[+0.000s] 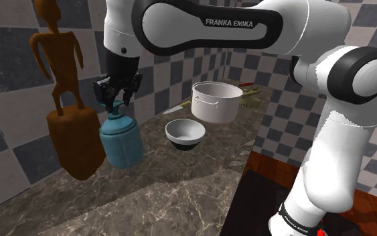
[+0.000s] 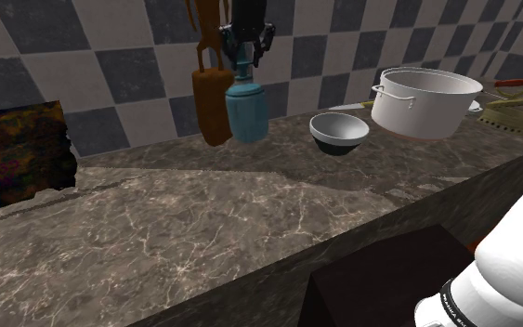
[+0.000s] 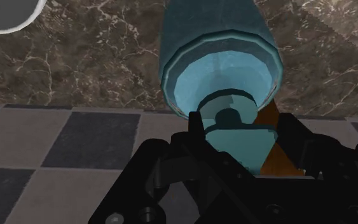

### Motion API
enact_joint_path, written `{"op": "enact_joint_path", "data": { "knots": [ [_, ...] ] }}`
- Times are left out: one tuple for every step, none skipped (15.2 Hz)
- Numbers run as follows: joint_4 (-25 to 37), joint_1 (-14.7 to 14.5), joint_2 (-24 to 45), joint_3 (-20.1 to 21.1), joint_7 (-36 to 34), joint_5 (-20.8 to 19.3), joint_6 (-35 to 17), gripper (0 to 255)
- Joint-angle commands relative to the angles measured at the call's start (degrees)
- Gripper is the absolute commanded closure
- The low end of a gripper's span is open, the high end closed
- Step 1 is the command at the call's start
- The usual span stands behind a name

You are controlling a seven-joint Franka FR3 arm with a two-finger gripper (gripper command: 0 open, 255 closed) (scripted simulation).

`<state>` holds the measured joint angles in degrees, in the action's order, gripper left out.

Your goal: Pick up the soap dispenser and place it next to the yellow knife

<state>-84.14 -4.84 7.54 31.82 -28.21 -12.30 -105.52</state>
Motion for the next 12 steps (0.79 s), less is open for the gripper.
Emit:
{"op": "enact_joint_path", "data": {
  "knots": [
    [-1.19, 2.05, -1.34, -1.09, 3.23, 1.65, -0.65, 255],
    [-1.79, 2.98, -1.86, -1.66, 4.73, 2.37, -1.01, 255],
    [-2.29, 3.88, -2.3, -2.24, 6.22, 3.04, -1.33, 255],
    [-2.72, 4.73, -2.68, -2.85, 7.69, 3.67, -1.62, 255],
    [-3.07, 5.58, -2.98, -3.43, 9.16, 4.26, -1.87, 255],
    [-3.33, 6.4, -3.2, -4.0, 10.6, 4.81, -2.09, 255],
    [-3.51, 7.2, -3.36, -4.59, 12.03, 5.33, -2.28, 255],
    [-3.62, 7.97, -3.46, -5.18, 13.45, 5.81, -2.44, 255],
    [-3.65, 8.71, -3.48, -5.78, 14.85, 6.26, -2.57, 255],
    [-3.59, 9.43, -3.44, -6.37, 16.23, 6.68, -2.66, 255],
    [-3.46, 10.15, -3.33, -6.94, 17.59, 7.06, -2.73, 255],
    [-3.26, 10.85, -3.16, -7.51, 18.94, 7.42, -2.77, 255]
  ]
}}
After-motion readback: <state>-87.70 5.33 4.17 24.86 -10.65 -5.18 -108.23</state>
